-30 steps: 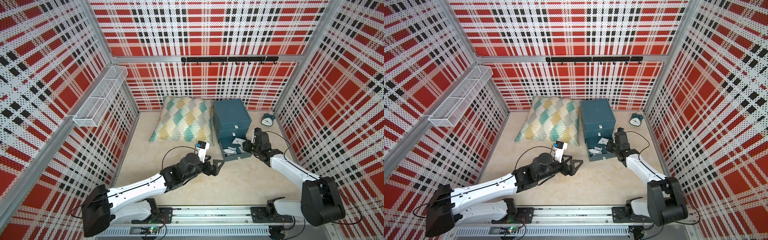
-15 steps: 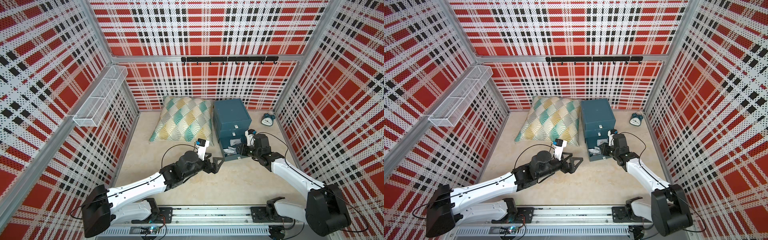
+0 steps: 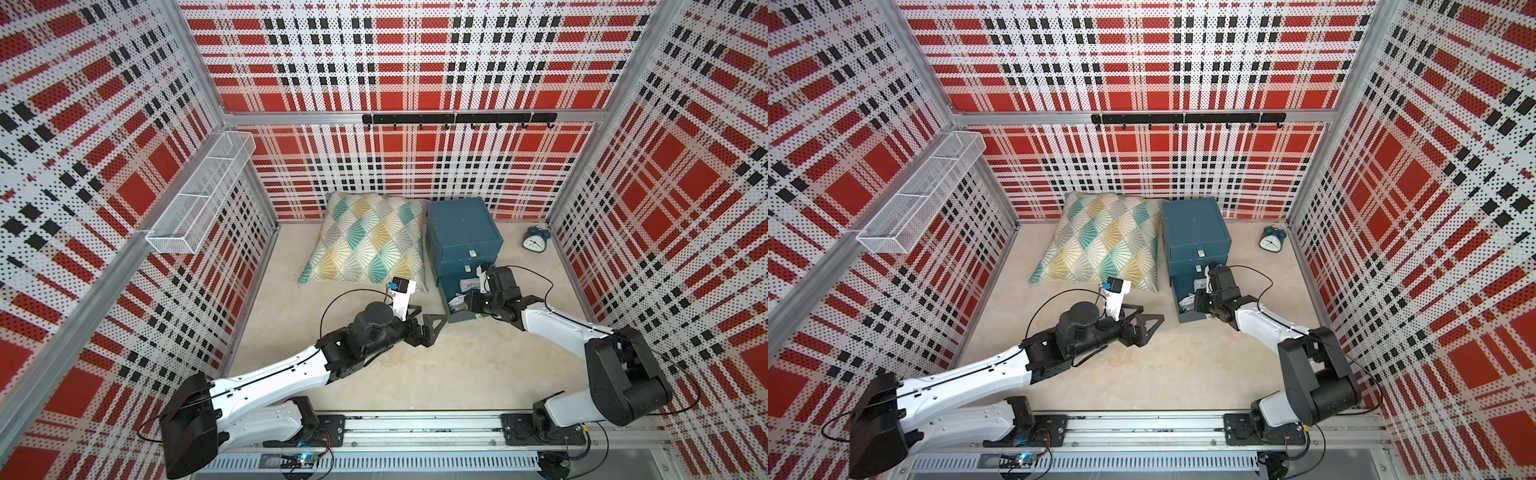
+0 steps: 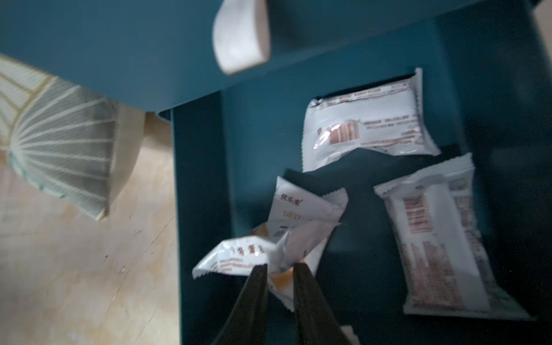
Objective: Place the cookies into the drawer by color
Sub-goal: Adjust the cookie in the drawer.
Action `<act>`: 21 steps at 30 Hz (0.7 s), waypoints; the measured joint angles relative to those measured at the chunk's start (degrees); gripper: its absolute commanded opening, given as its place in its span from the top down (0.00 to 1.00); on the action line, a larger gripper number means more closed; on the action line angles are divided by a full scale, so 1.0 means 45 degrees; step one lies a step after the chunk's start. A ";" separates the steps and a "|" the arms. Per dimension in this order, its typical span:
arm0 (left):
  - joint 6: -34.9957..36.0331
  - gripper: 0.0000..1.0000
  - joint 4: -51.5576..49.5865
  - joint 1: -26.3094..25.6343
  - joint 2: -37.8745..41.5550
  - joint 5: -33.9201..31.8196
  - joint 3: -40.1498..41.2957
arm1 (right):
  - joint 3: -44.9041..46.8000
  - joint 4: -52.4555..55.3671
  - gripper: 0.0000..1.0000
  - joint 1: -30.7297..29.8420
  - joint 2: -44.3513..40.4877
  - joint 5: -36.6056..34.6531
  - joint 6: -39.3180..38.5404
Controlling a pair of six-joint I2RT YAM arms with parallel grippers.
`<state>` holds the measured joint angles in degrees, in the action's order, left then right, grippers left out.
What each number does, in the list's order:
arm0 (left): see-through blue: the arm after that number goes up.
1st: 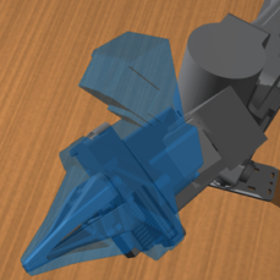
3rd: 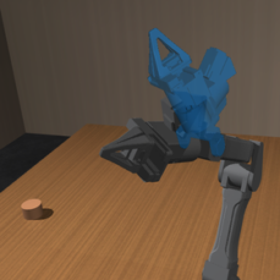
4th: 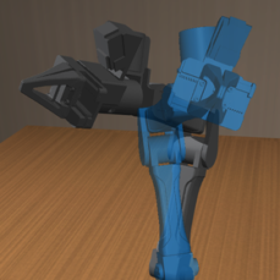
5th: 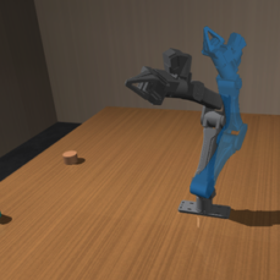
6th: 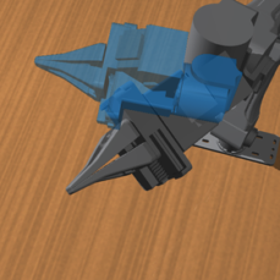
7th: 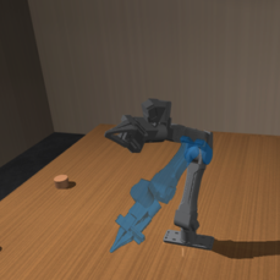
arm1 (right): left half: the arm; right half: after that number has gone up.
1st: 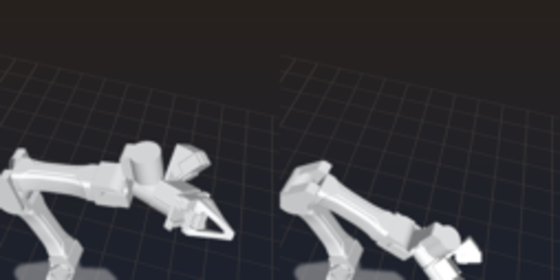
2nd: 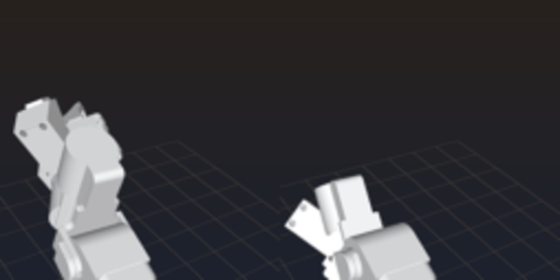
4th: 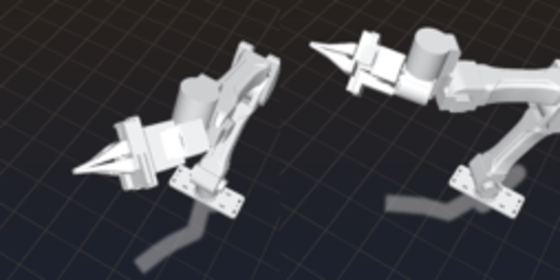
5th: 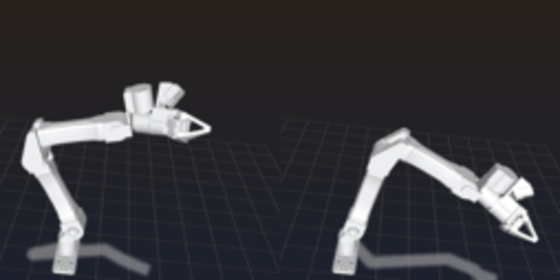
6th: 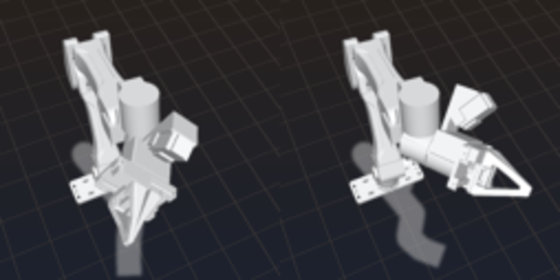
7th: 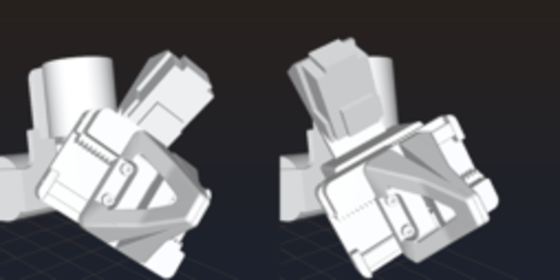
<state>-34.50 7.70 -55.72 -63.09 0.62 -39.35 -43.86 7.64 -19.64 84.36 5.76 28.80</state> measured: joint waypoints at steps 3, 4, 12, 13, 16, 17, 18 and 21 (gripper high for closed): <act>-0.0005 0.01 0.0000 0.0049 0.0024 0.0000 0.0000 | -0.0471 0.0053 0.76 0.0000 0.0345 -0.0515 0.0102; -0.0005 0.01 0.0000 0.0068 0.0024 0.0005 0.0000 | -0.0612 0.0044 0.76 0.0000 0.0457 -0.0617 0.0131; -0.0024 0.01 -0.0005 0.0398 0.0053 0.0039 0.0000 | -0.1103 0.0053 0.76 0.0000 0.0874 -0.1001 0.0185; -0.0024 0.01 -0.0005 0.0466 0.0058 0.0049 0.0000 | -0.1093 0.0063 0.76 0.0000 0.0821 -0.1015 0.0189; -0.0005 0.01 -0.0034 0.0743 0.0058 0.0141 -0.0068 | -0.0971 0.0087 0.76 0.0000 0.0296 -0.1035 0.0189; 0.0015 0.01 -0.0073 0.0884 0.0034 0.0165 -0.0155 | -0.0903 0.0102 0.72 0.0000 0.0015 -0.1049 0.0189; 0.0029 0.01 -0.0151 0.1030 -0.0024 0.0204 -0.0306 | -0.0855 0.0136 0.71 0.0000 -0.0257 -0.1044 0.0228; 0.0078 0.01 -0.0355 0.1632 -0.0573 0.0393 -0.1229 | -0.0665 0.0238 0.64 0.0000 -0.1263 -0.1054 0.0330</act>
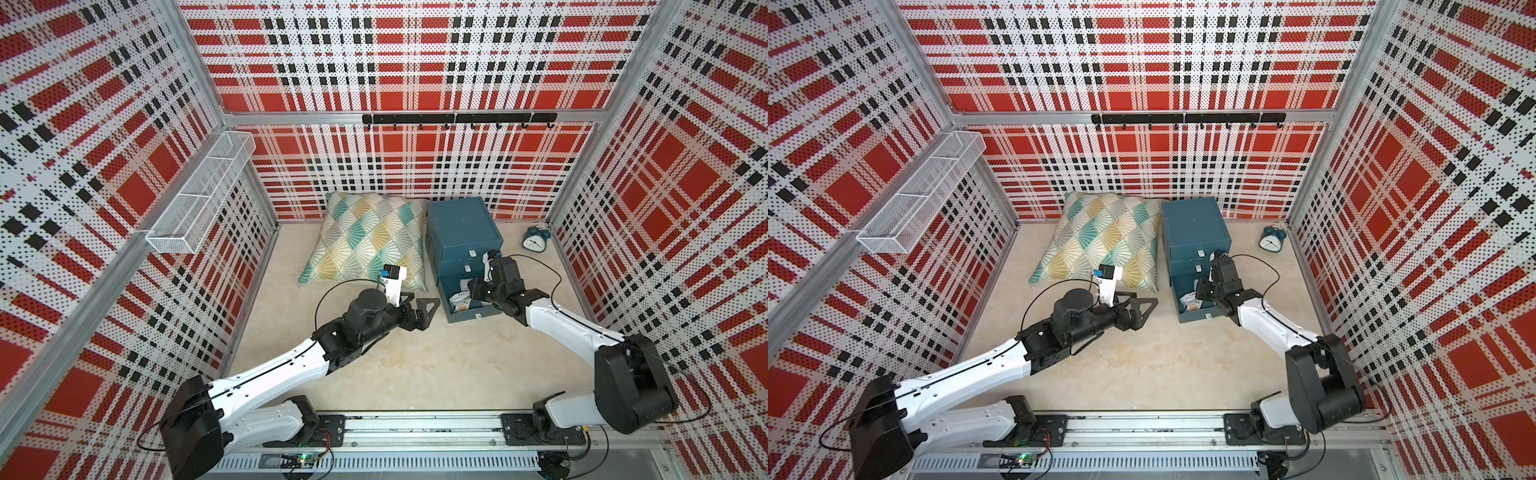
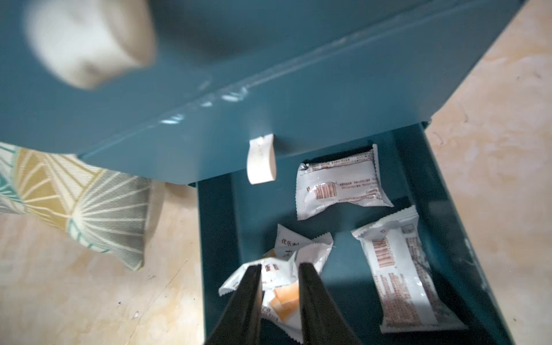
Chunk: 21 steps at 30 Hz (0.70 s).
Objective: Place the cookies into the drawer by color
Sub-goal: Adjust the cookie in the drawer, then close the drawer in the storage box.
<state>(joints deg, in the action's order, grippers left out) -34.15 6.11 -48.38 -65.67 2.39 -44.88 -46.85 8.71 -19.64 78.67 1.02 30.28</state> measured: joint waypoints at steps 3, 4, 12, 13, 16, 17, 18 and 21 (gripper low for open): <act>0.0097 0.01 -0.0087 0.0559 -0.0763 0.0228 -0.1103 | 0.0287 0.0189 0.60 0.0000 -0.0971 -0.0015 0.0097; 0.0160 0.01 -0.0131 0.0709 -0.1049 0.0335 -0.1462 | 0.0461 0.0253 0.59 0.0000 -0.1336 -0.0015 0.0126; 0.0957 0.01 -0.1341 0.1205 -0.3755 0.1030 -0.4745 | 0.2191 0.0952 0.37 0.0092 -0.4133 0.0102 0.0466; 0.1054 0.00 -0.1515 0.1273 -0.4080 0.1122 -0.5168 | 0.2424 0.1020 0.34 0.0097 -0.4503 0.0155 0.0549; 0.1248 0.02 -0.2147 0.1554 -0.5090 0.1321 -0.6523 | 0.3123 0.1156 0.17 0.0146 -0.5581 0.0374 0.0797; 0.1321 0.03 -0.2327 0.1666 -0.5474 0.1384 -0.7028 | 0.3376 0.1156 0.12 0.0151 -0.5911 0.0461 0.0889; 0.1370 0.03 -0.2521 0.1768 -0.5833 0.1423 -0.7495 | 0.3609 0.1161 0.06 0.0155 -0.6188 0.0539 0.0986; 0.1433 0.07 -0.2992 0.2118 -0.6941 0.1467 -0.8869 | 0.4362 0.1103 0.00 0.0155 -0.6742 0.0738 0.1205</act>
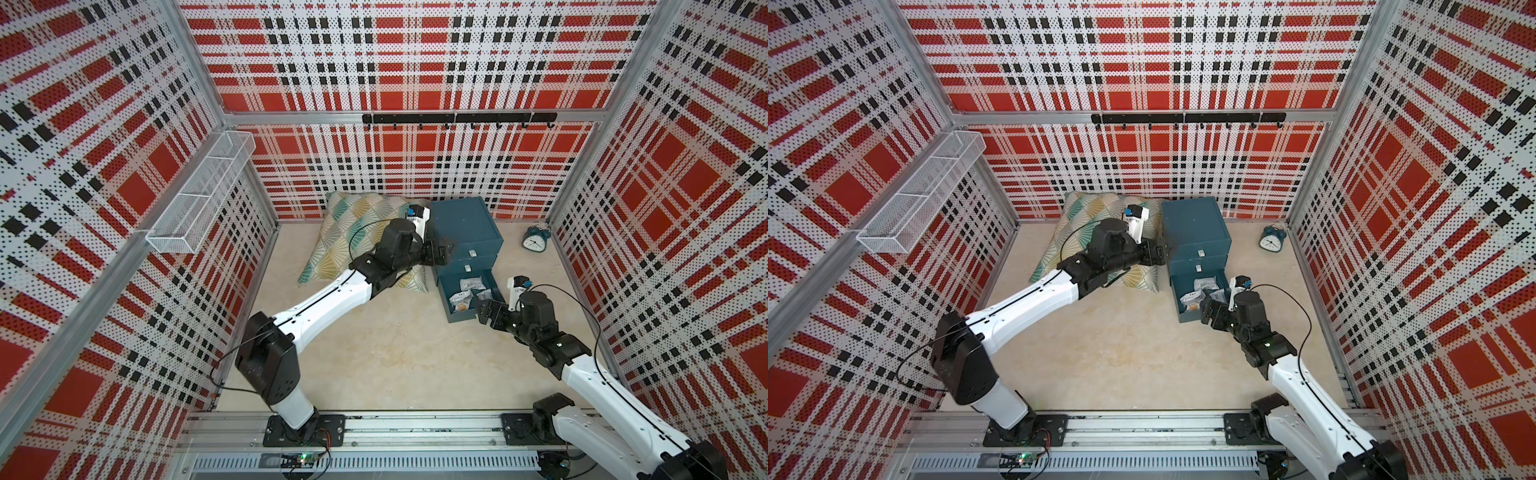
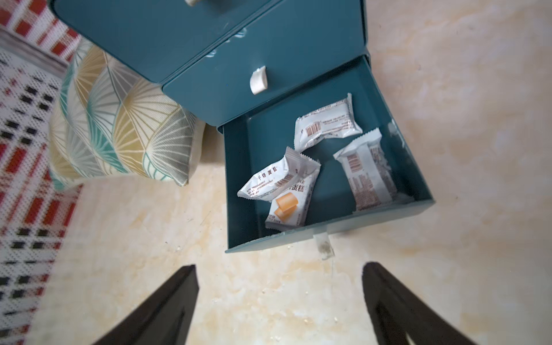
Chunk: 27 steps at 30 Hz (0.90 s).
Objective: Place the cookies into the drawer by color
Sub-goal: Close the drawer in the storage box.
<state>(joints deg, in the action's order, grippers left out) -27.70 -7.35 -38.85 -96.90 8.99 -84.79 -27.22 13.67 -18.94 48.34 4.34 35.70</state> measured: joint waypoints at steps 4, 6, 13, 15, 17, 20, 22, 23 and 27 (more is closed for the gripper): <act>-0.0015 0.11 -0.0617 0.0500 -0.1559 0.0087 -0.1758 | 0.0986 -0.0165 0.00 0.0010 0.0034 0.0083 0.0204; -0.0015 0.12 -0.0957 0.0704 -0.2356 0.0121 -0.2652 | 0.1370 -0.0350 0.00 0.0019 0.0267 0.0078 0.0364; 0.0228 0.20 -0.2409 0.1035 -0.4959 -0.0102 -0.5561 | 0.2157 -0.1977 0.26 0.0097 0.1909 0.0233 0.1054; 0.0287 0.23 -0.2739 0.1035 -0.5353 -0.0185 -0.5897 | 0.2229 -0.2497 0.40 0.0126 0.2375 0.0330 0.1282; 0.0311 0.24 -0.2948 0.1035 -0.5591 -0.0248 -0.6037 | 0.2234 -0.3084 0.48 0.0204 0.2832 0.0442 0.1394; 0.0369 0.25 -0.3007 0.1039 -0.5659 -0.0282 -0.6183 | 0.2215 -0.3988 0.59 0.0413 0.3628 0.0661 0.1617; 0.0432 0.25 -0.3050 0.1039 -0.5659 -0.0325 -0.6203 | 0.2195 -0.4609 0.64 0.0665 0.4294 0.0865 0.1749; 0.0461 0.26 -0.3050 0.1039 -0.5659 -0.0335 -0.6203 | 0.2171 -0.4818 0.64 0.0763 0.4580 0.0957 0.1787; 0.0525 0.26 -0.3050 0.1044 -0.5659 -0.0350 -0.6203 | 0.1821 -0.5882 0.68 0.1035 0.5960 0.1336 0.2108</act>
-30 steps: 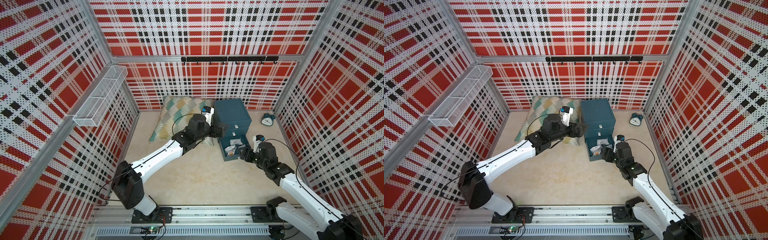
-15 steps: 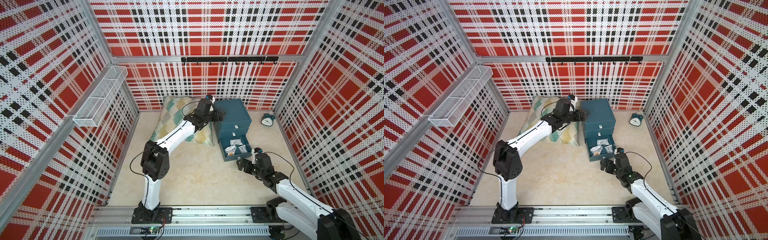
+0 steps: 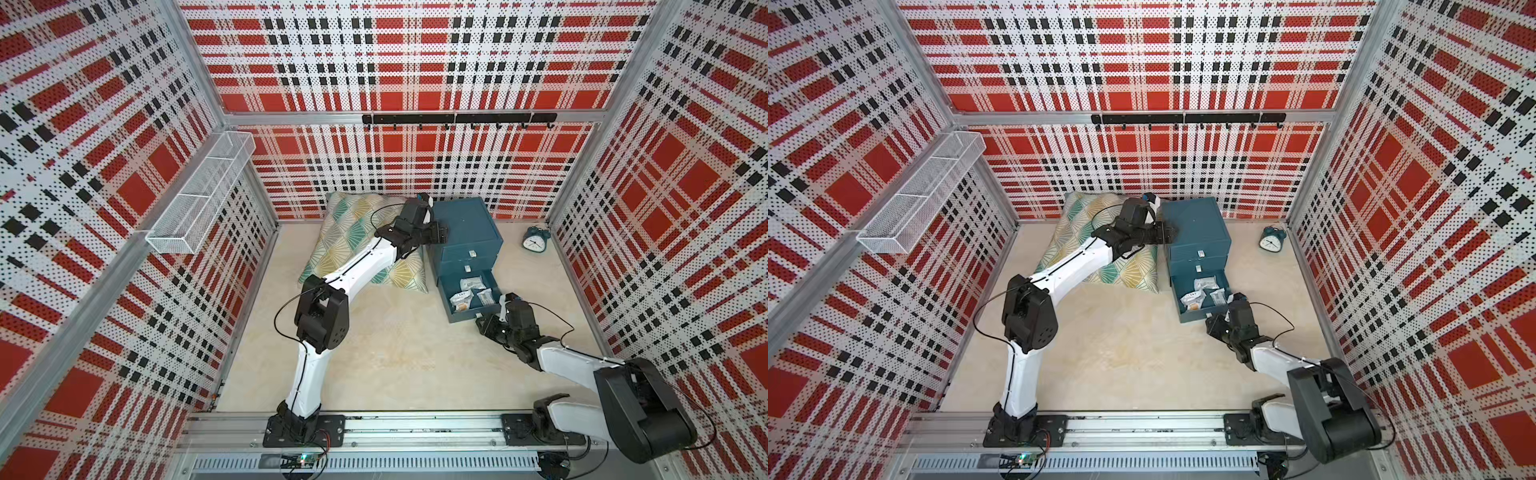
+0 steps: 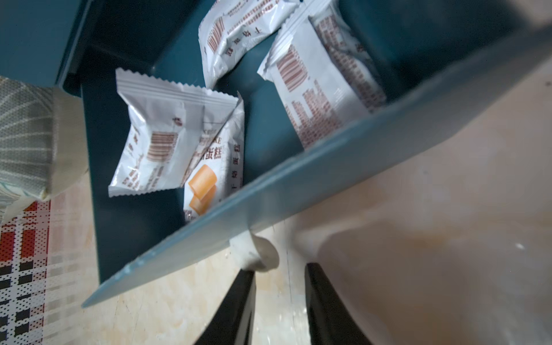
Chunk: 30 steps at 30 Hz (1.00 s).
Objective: Place the cookies into the drawer by color
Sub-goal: Close the drawer in the storage box.
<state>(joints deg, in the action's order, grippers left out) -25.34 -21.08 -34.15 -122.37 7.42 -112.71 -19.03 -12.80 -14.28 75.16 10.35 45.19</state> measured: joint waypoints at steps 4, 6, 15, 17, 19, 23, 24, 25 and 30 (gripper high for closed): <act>0.0034 0.26 0.0000 0.0000 0.0000 0.0015 0.0000 | -0.0549 -0.1258 0.70 0.0078 0.1545 0.0325 0.0476; 0.0039 0.26 0.0010 0.0000 -0.0005 0.0024 0.0000 | -0.0840 -0.2064 0.70 0.0112 0.2297 0.0447 0.0797; 0.0083 0.27 0.0010 0.0015 -0.0005 0.0160 0.0000 | -0.2050 -0.4522 0.70 0.0189 0.4692 0.0690 0.2254; 0.0083 0.27 0.0010 0.0015 -0.0005 0.0199 0.0005 | -0.2501 -0.4857 0.70 0.0204 0.5275 0.0777 0.2545; 0.0083 0.27 0.0015 0.0015 -0.0005 0.0223 0.0015 | -0.3007 -0.5251 0.70 0.0204 0.5901 0.0845 0.2798; 0.0083 0.27 0.0131 0.0010 -0.0005 0.0262 0.0097 | -0.3716 -0.5994 0.71 0.0219 0.6747 0.1010 0.3274; 0.0083 0.27 0.0175 0.0010 -0.0005 0.0277 0.0117 | -0.3764 -0.6125 0.71 0.0219 0.6781 0.1039 0.3351; 0.0083 0.28 0.0209 0.0010 0.0000 0.0287 0.0126 | -0.3784 -0.6237 0.71 0.0219 0.6776 0.1088 0.3424; 0.0083 0.27 0.0316 0.0010 0.0029 0.0306 0.0223 | -0.3390 -0.6353 0.70 0.0219 0.5994 0.0874 0.3502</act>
<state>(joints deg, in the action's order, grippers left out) -24.97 -19.66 -34.11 -122.23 8.80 -111.70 -34.28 -41.39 -13.30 102.13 14.28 60.95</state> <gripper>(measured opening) 0.726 0.299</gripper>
